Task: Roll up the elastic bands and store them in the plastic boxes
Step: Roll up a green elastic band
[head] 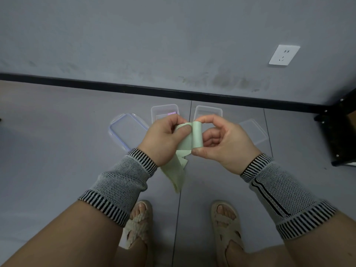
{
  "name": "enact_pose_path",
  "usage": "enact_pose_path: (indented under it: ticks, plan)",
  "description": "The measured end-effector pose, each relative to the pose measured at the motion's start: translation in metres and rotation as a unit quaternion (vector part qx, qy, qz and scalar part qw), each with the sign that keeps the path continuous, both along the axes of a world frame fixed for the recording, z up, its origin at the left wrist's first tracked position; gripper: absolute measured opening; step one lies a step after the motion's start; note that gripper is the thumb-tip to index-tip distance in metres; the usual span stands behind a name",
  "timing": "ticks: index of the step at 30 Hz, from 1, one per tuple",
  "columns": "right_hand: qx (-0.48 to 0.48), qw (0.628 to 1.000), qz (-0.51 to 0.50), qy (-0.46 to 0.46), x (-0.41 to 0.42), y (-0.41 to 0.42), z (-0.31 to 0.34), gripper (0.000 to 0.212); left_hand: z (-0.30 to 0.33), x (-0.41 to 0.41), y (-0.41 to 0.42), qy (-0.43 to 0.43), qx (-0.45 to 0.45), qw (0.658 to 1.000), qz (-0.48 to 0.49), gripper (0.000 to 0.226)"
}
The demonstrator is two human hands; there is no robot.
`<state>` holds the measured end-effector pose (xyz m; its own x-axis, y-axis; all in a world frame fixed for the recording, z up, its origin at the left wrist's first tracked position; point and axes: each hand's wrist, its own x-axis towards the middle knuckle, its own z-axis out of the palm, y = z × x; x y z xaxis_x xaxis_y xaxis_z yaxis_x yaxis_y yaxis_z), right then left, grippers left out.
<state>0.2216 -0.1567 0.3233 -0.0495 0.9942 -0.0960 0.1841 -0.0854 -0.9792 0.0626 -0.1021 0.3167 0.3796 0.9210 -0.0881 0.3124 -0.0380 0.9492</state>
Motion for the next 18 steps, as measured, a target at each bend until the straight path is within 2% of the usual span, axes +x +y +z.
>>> enact_pose_path:
  ticks: [6, 13, 18]
  plan:
    - [0.014, 0.999, 0.006, -0.04, -0.0003, -0.0008, -0.0027, 0.058, 0.0034, 0.0004, -0.0023, 0.023, 0.03, 0.999, 0.013, 0.02]
    - [0.046, 0.993, 0.035, -0.104, -0.005, -0.001, -0.0062, 0.074, 0.0071, -0.0012, 0.0, 0.02, -0.021, 0.999, 0.04, 0.016]
    - [0.048, 0.992, 0.024, -0.114, -0.0062, -0.0025, -0.0045, 0.059, 0.0072, -0.0007, -0.0005, 0.027, -0.049, 0.998, 0.027, 0.022]
